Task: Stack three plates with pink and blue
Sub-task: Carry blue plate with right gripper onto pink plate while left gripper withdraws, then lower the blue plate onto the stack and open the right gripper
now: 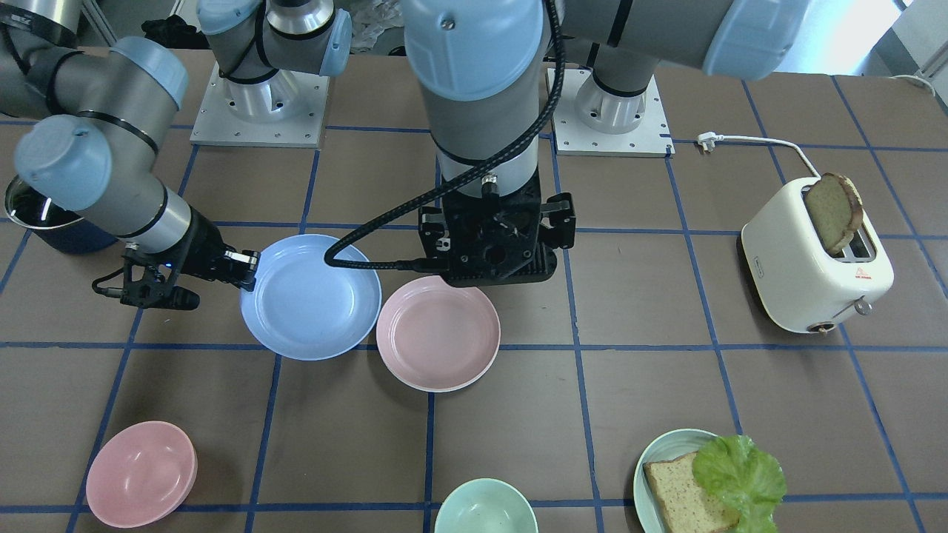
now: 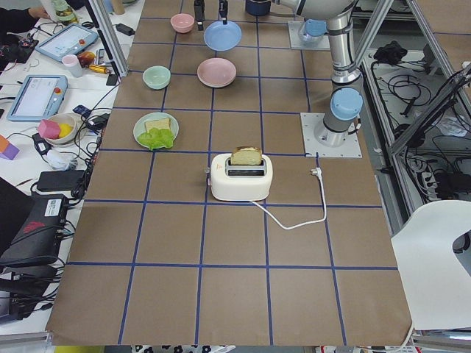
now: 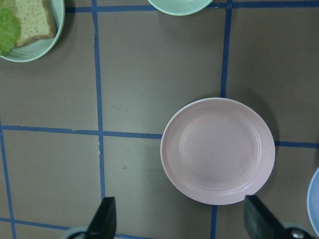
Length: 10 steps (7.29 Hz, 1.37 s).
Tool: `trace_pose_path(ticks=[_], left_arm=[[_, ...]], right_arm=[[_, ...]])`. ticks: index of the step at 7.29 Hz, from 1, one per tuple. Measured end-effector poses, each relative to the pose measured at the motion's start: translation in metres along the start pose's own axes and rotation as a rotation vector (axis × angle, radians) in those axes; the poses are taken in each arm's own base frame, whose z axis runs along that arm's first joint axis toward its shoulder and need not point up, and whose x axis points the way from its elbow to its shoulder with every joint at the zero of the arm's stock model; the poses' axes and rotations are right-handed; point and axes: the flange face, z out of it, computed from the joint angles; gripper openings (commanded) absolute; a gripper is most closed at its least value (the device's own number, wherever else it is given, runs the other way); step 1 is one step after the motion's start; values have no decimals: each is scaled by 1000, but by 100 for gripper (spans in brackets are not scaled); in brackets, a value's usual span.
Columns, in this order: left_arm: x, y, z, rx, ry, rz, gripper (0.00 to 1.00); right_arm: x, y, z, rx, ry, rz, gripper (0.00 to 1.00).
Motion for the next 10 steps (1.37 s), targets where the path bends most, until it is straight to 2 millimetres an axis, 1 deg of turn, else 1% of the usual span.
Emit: trace_pose_path(ticks=[1,2,4,5,6,7,8,9,10], left_arm=[[-24,7,-2,-9,1,18,83],[-47,15,-3,-18,3,32,83],[-90,35,-1,-37,10,53,80],[-108,45,1,-45,14,61,80],[-126,56,4,-51,20,67,81],[-144,67,5,-54,26,71,81],[-160,79,7,-57,31,71,81],[-171,91,9,-61,35,66,81],[-180,102,11,-63,42,59,81]], right_arm=[[-28,3,7,23,3,18,0],[-51,5,17,46,1,39,0],[-101,13,39,85,-8,63,0],[-117,19,47,87,-10,79,0],[-124,20,55,85,-11,90,0],[-127,19,60,88,-12,95,0],[-131,19,63,94,-15,98,0],[-138,21,66,99,-18,99,0],[-144,22,70,102,-20,97,7]])
